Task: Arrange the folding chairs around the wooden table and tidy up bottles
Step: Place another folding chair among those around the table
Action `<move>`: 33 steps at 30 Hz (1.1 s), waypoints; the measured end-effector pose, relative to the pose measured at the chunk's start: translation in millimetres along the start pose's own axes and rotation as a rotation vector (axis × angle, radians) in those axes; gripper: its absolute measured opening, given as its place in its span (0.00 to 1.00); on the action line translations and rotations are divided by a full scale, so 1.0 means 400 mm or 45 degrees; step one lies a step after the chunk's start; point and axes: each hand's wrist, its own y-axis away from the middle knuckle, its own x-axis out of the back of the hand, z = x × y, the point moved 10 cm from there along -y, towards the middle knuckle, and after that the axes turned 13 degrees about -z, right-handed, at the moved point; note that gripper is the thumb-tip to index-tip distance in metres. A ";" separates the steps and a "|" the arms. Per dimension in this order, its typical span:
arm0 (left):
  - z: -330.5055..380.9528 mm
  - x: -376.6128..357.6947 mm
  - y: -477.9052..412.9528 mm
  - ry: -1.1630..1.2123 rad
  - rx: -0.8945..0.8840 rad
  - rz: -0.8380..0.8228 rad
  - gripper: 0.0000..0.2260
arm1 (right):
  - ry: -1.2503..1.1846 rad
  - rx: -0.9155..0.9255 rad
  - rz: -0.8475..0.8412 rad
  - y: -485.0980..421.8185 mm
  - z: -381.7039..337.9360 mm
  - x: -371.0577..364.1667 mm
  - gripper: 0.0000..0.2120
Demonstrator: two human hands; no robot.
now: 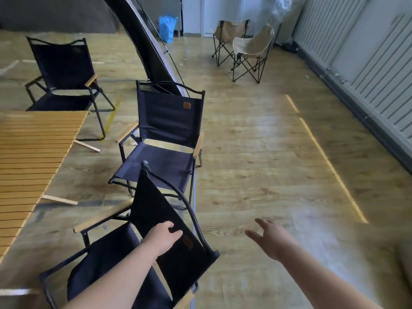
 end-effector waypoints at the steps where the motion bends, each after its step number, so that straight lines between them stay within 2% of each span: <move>1: 0.020 0.012 -0.005 0.008 0.008 0.025 0.26 | 0.026 0.024 -0.011 -0.019 -0.009 0.023 0.39; 10: 0.125 0.038 -0.052 0.287 0.214 0.237 0.24 | 0.309 0.335 -0.116 -0.236 -0.090 0.277 0.41; 14: 0.170 0.023 -0.050 0.425 0.283 0.329 0.08 | 0.560 0.469 -0.143 -0.307 -0.128 0.385 0.38; 17: 0.196 0.000 -0.054 0.526 0.302 0.383 0.12 | 0.742 0.535 -0.177 -0.365 -0.168 0.436 0.39; 19: 0.194 -0.018 -0.049 0.645 0.335 0.421 0.25 | 0.816 0.589 -0.188 -0.407 -0.214 0.453 0.36; 21: 0.175 -0.029 -0.042 0.748 0.382 0.455 0.31 | 0.879 0.656 -0.205 -0.439 -0.280 0.456 0.35; 28: 0.074 0.034 -0.023 0.965 0.529 0.547 0.34 | 1.089 0.904 -0.268 -0.486 -0.602 0.428 0.34; 33: 0.047 0.111 0.006 1.010 0.606 0.689 0.30 | 1.146 1.054 -0.306 -0.475 -0.815 0.410 0.36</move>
